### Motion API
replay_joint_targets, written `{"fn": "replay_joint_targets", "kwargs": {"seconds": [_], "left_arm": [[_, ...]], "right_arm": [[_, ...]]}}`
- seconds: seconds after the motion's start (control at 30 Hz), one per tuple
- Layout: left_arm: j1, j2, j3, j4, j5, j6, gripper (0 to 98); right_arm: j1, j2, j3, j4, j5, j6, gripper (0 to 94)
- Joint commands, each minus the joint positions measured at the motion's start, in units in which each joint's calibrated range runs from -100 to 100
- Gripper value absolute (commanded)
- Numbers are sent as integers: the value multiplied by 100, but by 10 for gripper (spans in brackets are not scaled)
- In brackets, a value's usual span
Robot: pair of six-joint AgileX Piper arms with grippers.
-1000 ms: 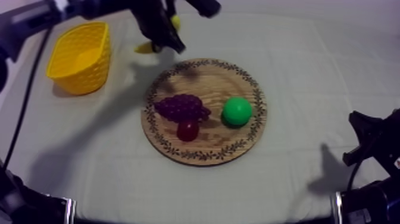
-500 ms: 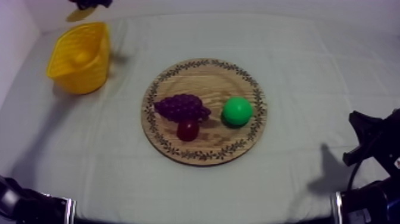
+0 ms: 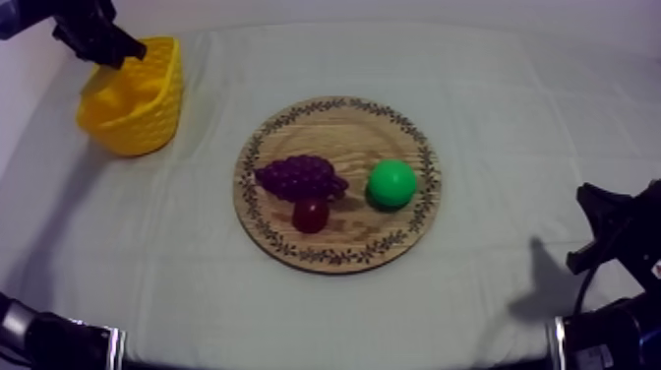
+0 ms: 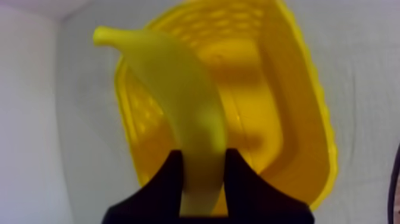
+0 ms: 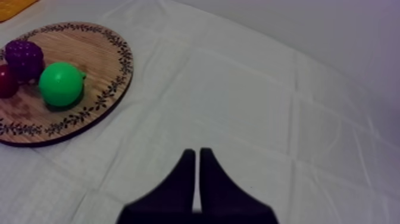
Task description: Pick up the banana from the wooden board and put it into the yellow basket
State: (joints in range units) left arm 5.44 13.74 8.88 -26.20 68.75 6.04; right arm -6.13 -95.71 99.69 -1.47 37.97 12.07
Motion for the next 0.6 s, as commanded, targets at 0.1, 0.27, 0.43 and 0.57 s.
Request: {"fn": "replay_joint_targets", "kwargs": {"seconds": [0.1, 0.27, 0.43, 0.57], "left_arm": [[-88, 318, 197, 72, -300, 101, 124], [-120, 704, -76, 177, -445, 124, 125], [-145, 1084, -461, 278, -527, 125, 131], [-209, 1400, -707, 398, -640, 93, 146]], "right_arm": [[1, -4, -3, -2, 2, 1, 5], [1, -4, -3, -2, 2, 1, 5], [1, -4, -3, -2, 2, 1, 5], [1, -4, -3, -2, 2, 1, 5]]}}
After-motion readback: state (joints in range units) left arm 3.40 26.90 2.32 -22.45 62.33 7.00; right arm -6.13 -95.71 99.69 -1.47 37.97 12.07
